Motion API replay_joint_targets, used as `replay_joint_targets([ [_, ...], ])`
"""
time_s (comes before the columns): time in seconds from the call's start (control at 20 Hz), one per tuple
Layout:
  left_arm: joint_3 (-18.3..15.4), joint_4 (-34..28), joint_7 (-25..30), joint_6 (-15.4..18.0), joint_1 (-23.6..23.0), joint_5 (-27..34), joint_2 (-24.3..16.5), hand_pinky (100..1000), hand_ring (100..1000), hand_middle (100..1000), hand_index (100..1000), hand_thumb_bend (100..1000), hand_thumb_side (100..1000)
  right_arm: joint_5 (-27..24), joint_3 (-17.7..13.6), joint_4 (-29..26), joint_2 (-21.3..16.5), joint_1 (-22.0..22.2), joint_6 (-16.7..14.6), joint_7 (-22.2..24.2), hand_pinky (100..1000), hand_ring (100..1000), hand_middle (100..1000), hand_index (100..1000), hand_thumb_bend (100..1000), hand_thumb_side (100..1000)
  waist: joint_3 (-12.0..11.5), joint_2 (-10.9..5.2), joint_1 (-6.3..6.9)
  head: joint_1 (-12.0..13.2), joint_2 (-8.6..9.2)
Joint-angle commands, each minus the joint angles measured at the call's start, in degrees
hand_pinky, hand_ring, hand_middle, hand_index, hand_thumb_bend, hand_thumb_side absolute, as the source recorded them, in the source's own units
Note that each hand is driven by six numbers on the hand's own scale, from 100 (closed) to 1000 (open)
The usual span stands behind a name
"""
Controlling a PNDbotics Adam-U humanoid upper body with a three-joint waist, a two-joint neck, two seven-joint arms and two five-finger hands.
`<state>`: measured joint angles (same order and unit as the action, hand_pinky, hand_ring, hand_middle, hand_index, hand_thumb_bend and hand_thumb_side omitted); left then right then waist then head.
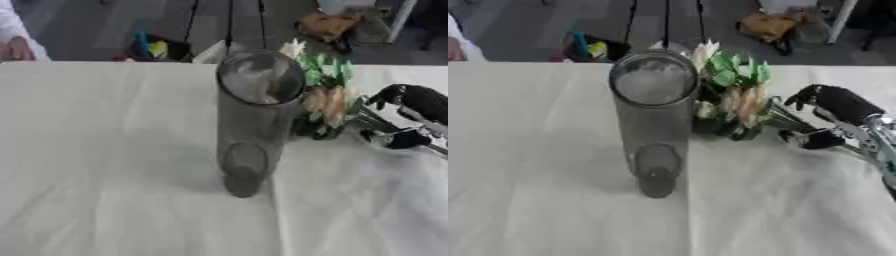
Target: Arrange flowers into the vase.
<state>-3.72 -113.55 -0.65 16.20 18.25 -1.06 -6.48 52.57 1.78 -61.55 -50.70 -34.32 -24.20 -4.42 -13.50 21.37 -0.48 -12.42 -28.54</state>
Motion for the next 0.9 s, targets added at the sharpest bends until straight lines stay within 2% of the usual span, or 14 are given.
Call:
replay_joint_targets([
  [0.05,0.5,-1.0,0.2,0.1,0.6,-0.1,-0.5,570,722,759,933,100,1000,1.7,-0.4,-0.2,-2.2,-1.0,0.8,-1.3,674,780,538,772,330,547,-0.1,-0.15,-0.55,-0.2,0.85],
  [0.15,0.5,-1.0,0.2,0.1,0.7,-0.1,-0.5,570,722,759,933,100,1000,2.2,-0.3,-0.1,-2.1,-0.9,1.0,-1.6,661,761,518,756,318,555,-0.1,-0.14,-0.57,-0.2,0.87],
  [0.3,0.5,-1.0,0.3,0.1,0.7,-0.1,-0.5,571,722,759,933,100,1000,2.2,-0.1,-0.3,-2.0,-0.8,0.8,-1.4,624,695,430,706,268,594,-0.1,-0.09,-0.62,-0.1,0.85],
  [0.4,0.5,-1.0,0.3,0.1,0.7,-0.1,-0.5,571,722,759,933,100,1000,1.6,0.0,-0.7,-2.0,-0.7,0.5,-0.9,610,670,405,696,243,602,0.0,-0.07,-0.66,-0.1,0.84],
  [0.5,0.4,-1.0,0.3,0.1,0.7,-0.1,-0.5,571,722,759,933,100,1000,1.2,0.1,-1.0,-2.0,-0.7,0.2,0.1,610,666,409,696,237,602,0.0,-0.05,-0.71,-0.1,0.9],
  [0.55,0.4,-1.0,0.3,0.1,0.7,-0.1,-0.5,571,722,759,933,100,1000,1.1,0.2,-1.0,-2.1,-0.7,0.1,0.7,612,671,457,704,220,583,0.0,-0.04,-0.75,-0.2,0.95],
  [0.75,0.3,-1.0,0.2,0.1,0.7,-0.2,-0.4,571,722,759,933,100,1000,1.0,0.1,-0.3,-1.8,-1.0,-0.1,3.3,625,687,470,719,236,558,-0.3,0.12,-0.85,-0.3,1.08],
  [0.9,0.3,-1.0,0.2,0.0,0.7,-0.3,-0.3,571,722,757,933,100,1000,0.5,0.1,0.2,-1.7,-1.2,-0.4,5.0,629,690,471,727,213,552,-0.3,0.22,-0.89,-0.4,1.15],
])
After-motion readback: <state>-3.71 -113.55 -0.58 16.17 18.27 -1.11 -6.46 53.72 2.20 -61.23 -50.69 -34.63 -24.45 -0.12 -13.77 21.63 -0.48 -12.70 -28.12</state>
